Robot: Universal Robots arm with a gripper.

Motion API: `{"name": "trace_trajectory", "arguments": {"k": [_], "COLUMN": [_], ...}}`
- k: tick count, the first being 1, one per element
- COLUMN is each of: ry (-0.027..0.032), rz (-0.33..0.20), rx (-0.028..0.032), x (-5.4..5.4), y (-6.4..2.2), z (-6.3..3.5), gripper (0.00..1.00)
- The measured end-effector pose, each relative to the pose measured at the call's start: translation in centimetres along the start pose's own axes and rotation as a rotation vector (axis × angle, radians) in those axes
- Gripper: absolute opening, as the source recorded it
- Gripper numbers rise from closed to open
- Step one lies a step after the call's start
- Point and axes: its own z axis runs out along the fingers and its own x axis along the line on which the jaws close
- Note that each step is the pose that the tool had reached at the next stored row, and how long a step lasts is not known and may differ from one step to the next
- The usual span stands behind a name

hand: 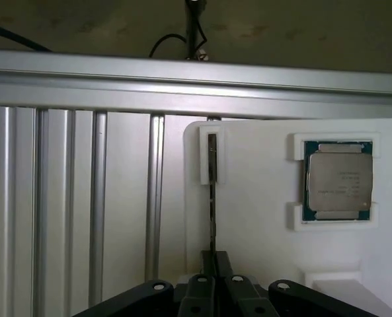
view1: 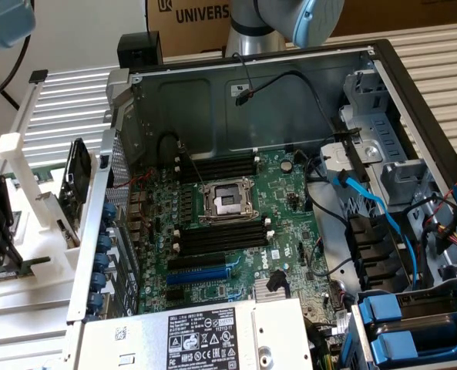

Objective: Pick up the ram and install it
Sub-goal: 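Pick up the ram and move it above insertion slot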

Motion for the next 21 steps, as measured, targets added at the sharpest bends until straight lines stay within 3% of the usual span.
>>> {"name": "trace_trajectory", "arguments": {"k": [5, 10, 21], "ry": [-0.0001, -0.0001, 0.0007], "rz": [0.0, 0.0, 0.003], "rx": [0.0002, 0.0001, 0.0002], "x": [0.0, 0.0, -0.2], "y": [0.0, -0.01, -0.01], "z": [-0.09, -0.87, -4.62], "gripper": [0.12, 0.12, 0.12]}}
